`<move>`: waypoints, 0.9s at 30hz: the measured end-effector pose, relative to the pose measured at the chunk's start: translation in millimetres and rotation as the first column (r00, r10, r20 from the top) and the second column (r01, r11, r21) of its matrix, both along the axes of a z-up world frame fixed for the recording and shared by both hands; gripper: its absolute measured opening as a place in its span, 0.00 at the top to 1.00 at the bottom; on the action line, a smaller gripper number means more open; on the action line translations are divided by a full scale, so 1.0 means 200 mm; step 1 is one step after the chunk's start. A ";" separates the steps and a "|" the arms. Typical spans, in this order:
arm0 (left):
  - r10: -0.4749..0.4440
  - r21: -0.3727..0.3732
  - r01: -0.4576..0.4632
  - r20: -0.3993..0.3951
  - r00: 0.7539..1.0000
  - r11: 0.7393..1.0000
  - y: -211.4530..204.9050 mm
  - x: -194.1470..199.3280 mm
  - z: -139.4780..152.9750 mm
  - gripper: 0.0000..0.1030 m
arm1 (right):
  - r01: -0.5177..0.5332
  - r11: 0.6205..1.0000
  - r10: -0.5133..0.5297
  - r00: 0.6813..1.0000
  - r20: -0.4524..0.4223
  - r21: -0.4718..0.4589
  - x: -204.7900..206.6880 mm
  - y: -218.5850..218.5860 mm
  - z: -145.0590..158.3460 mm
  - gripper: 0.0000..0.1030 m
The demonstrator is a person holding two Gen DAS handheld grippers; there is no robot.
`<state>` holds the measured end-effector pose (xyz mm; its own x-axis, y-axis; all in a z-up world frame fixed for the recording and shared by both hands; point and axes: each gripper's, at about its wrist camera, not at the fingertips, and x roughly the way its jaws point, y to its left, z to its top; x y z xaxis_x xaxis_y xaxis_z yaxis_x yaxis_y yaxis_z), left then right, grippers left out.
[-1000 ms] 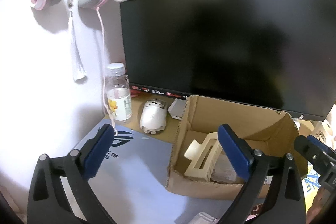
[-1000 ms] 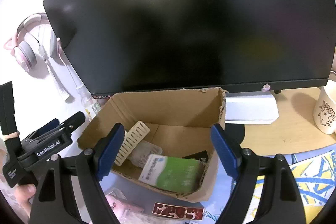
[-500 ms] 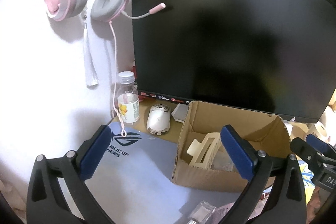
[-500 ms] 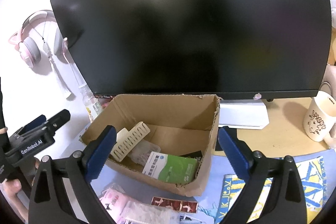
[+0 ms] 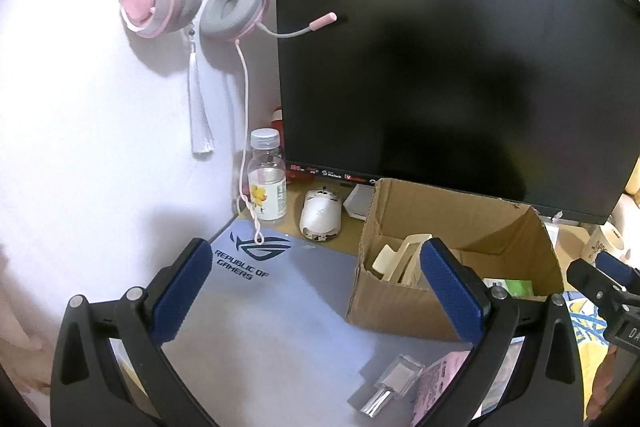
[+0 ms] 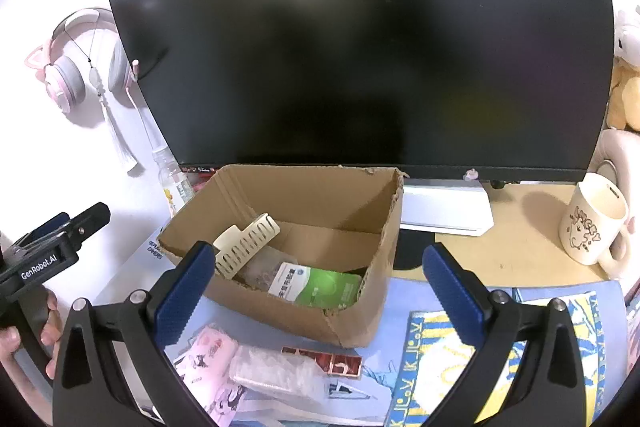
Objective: Organize objects
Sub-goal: 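Withdraw both tools from the box toward the pink pouch and clear plastic box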
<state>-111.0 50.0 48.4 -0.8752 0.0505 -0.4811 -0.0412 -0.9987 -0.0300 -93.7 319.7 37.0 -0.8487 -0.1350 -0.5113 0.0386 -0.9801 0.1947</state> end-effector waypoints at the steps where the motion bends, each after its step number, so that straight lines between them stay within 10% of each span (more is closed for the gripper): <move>1: -0.001 0.007 0.001 -0.001 1.000 1.000 -0.01 0.01 0.00 0.00 | -0.001 1.000 0.001 1.000 0.000 -0.002 0.01 0.00 0.00 0.00; 27: -0.099 -0.049 0.102 0.053 0.994 0.994 0.14 0.24 -0.18 0.00 | -0.003 0.999 0.006 0.997 0.077 -0.044 0.13 -0.11 -0.16 0.00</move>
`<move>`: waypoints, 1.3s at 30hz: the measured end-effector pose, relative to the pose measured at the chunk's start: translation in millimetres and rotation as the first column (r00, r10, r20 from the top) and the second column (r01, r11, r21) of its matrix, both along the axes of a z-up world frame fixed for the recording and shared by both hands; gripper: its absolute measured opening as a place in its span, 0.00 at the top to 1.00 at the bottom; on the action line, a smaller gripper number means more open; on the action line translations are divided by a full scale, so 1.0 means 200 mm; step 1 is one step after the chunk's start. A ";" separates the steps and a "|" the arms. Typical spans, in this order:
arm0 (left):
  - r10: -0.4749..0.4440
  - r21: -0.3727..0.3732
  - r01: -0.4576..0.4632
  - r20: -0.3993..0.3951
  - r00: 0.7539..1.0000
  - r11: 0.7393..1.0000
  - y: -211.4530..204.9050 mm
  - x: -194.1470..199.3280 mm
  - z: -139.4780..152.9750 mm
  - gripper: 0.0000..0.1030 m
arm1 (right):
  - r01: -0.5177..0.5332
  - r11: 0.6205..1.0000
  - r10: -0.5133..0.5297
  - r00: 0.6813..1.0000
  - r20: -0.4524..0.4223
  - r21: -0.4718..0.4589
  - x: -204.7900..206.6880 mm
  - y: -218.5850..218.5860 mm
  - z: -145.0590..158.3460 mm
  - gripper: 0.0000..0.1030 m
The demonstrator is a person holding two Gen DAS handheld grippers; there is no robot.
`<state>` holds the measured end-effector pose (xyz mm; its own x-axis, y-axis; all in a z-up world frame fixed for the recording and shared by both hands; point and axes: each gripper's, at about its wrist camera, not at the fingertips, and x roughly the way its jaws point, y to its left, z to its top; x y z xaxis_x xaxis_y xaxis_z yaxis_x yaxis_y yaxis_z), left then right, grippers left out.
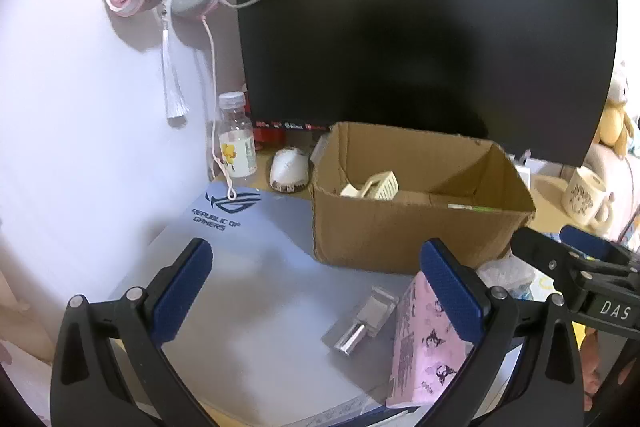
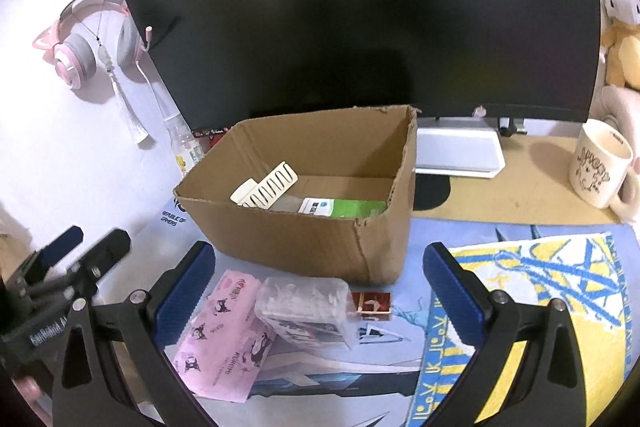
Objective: Organize objects
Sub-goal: 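Withdraw both tools from the box toward the pink pouch and clear plastic box, then grasp the pink Kuromi pouch with the left tool while the right tool grasps the clear floss-pick box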
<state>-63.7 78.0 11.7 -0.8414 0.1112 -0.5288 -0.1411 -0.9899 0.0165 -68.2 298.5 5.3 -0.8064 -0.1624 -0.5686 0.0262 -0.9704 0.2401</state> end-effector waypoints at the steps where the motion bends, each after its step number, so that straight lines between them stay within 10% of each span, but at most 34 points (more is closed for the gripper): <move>1: -0.004 -0.007 0.004 0.007 1.000 1.000 0.01 0.00 -0.01 0.00 | 0.000 1.000 0.000 1.000 -0.002 0.012 0.00 -0.01 0.00 0.00; 39: -0.224 -0.018 0.234 0.217 0.950 0.972 0.26 -0.06 -0.28 0.00 | 0.028 0.998 -0.017 0.986 0.166 -0.063 -0.09 0.04 -0.24 0.00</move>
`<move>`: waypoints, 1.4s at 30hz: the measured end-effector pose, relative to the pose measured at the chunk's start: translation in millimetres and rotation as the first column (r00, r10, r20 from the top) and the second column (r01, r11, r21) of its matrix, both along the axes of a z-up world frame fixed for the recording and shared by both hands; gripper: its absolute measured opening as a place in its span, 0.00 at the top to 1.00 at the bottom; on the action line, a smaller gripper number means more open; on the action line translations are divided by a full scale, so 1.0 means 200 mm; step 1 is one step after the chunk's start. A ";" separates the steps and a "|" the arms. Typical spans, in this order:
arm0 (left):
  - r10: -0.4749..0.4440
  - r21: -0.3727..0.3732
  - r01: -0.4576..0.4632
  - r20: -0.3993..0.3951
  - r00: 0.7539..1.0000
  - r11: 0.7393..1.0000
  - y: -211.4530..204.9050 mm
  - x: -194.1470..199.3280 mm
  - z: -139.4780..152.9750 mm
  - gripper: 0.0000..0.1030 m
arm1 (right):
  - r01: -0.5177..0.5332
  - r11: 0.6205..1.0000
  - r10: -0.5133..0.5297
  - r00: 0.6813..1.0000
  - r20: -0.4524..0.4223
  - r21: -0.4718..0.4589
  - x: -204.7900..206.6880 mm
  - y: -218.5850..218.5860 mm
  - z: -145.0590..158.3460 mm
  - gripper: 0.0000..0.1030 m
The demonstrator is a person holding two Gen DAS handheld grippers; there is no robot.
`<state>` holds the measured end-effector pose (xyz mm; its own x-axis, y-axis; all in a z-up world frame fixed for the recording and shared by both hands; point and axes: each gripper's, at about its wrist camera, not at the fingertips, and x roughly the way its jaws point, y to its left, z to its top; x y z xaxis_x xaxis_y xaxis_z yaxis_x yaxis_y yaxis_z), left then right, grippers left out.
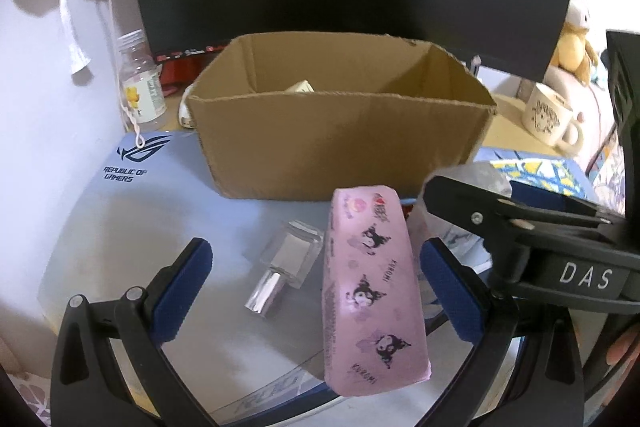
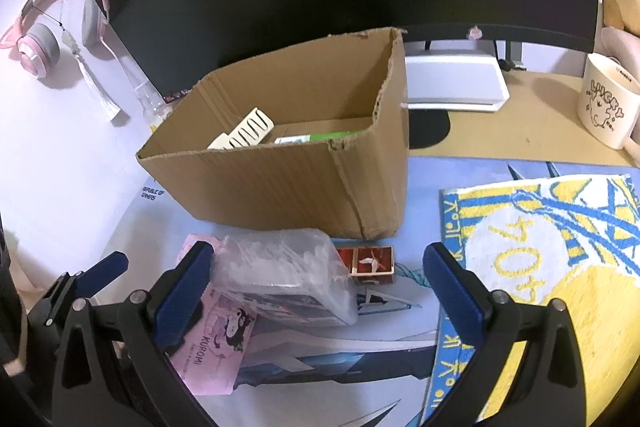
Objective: Organize objects
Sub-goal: 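Grasp the pink Kuromi pouch with the left tool while the right tool grasps the clear floss-pick box, then lift and carry the pink pouch and clear floss-pick box over the cardboard box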
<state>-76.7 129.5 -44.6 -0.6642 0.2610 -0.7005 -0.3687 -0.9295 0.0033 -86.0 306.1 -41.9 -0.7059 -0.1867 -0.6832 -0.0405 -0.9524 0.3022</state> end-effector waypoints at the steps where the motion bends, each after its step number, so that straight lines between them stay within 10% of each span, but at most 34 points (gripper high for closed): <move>1: -0.008 -0.020 0.008 0.004 1.000 1.000 0.02 0.00 -0.01 0.00 | -0.001 1.000 0.001 1.000 0.003 0.000 0.00 0.00 0.00 0.00; 14: -0.019 -0.174 0.021 0.011 1.000 0.985 0.07 0.00 -0.10 0.01 | 0.010 0.998 -0.011 1.000 0.008 0.055 0.00 -0.04 -0.03 0.00; 22: -0.113 -0.043 0.118 0.107 0.988 0.992 0.06 0.01 -0.11 0.61 | -0.019 0.999 0.018 1.000 0.024 0.040 -0.01 -0.11 -0.05 0.09; 26: -0.110 -0.026 0.112 0.082 0.991 0.993 0.05 0.03 -0.09 0.63 | -0.005 1.000 0.004 1.000 0.016 0.019 -0.01 -0.12 -0.05 0.31; 42: 0.071 0.052 -0.069 -0.023 0.997 0.996 -0.18 -0.04 0.04 0.63 | 0.040 0.996 -0.038 0.999 0.019 -0.076 0.00 -0.03 -0.02 0.34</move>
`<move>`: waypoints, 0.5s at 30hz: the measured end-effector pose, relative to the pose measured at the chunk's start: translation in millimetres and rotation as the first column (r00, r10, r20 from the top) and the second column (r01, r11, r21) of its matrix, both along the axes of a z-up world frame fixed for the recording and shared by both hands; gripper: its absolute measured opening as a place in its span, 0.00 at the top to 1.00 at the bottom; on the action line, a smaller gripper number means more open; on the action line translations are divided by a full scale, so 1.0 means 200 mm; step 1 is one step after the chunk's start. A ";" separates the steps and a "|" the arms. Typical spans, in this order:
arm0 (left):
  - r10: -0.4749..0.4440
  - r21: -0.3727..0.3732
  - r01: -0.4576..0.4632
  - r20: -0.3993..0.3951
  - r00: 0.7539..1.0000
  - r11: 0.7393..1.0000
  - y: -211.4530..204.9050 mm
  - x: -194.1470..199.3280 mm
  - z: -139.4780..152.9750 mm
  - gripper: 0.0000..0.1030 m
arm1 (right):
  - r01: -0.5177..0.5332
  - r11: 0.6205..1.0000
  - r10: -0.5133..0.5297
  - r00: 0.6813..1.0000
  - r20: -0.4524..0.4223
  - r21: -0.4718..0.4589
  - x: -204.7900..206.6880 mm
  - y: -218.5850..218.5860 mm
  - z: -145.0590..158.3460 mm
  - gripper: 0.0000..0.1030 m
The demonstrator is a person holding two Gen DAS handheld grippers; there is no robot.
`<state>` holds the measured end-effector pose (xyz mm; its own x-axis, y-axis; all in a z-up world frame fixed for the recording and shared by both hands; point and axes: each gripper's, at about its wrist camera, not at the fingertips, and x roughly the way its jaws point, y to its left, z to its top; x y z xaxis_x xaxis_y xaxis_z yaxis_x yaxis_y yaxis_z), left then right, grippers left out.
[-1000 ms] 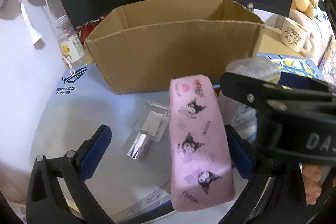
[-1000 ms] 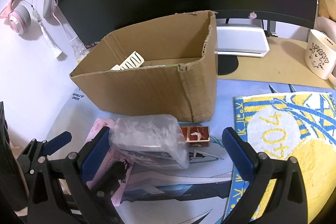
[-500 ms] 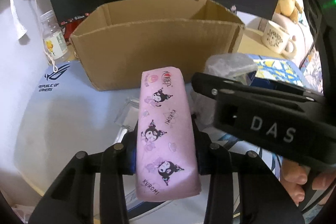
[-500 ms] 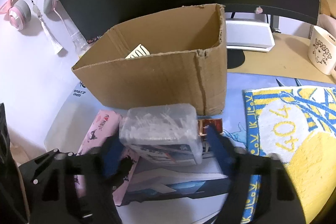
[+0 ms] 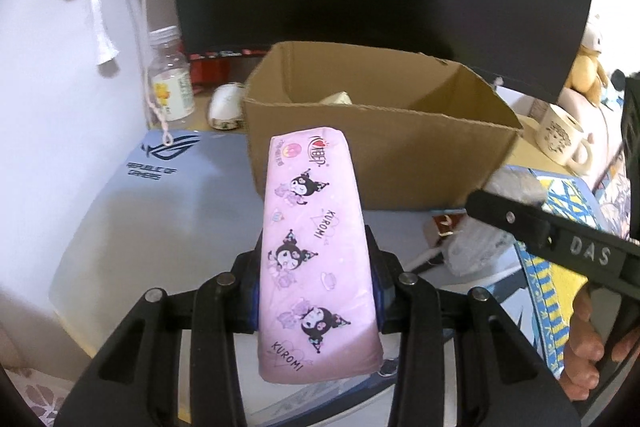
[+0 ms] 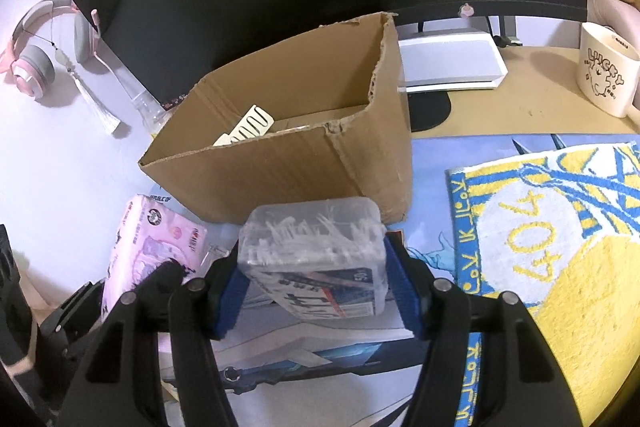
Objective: Organize objects
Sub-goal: 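Lift and carry the pink pouch and clear floss-pick box over the cardboard box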
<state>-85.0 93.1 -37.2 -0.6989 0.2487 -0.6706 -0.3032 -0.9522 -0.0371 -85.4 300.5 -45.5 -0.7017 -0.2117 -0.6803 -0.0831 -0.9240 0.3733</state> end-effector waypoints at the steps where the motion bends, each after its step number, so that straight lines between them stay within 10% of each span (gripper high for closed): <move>1: 0.005 0.006 -0.005 -0.001 1.000 1.000 -0.01 0.00 0.00 0.63 | -0.008 1.000 0.008 1.000 0.004 -0.003 0.00 -0.01 0.00 0.34; 15: 0.098 0.063 -0.096 -0.036 0.994 0.993 -0.12 0.00 0.04 0.63 | -0.059 0.998 0.060 0.997 -0.040 0.030 0.06 -0.08 0.09 0.35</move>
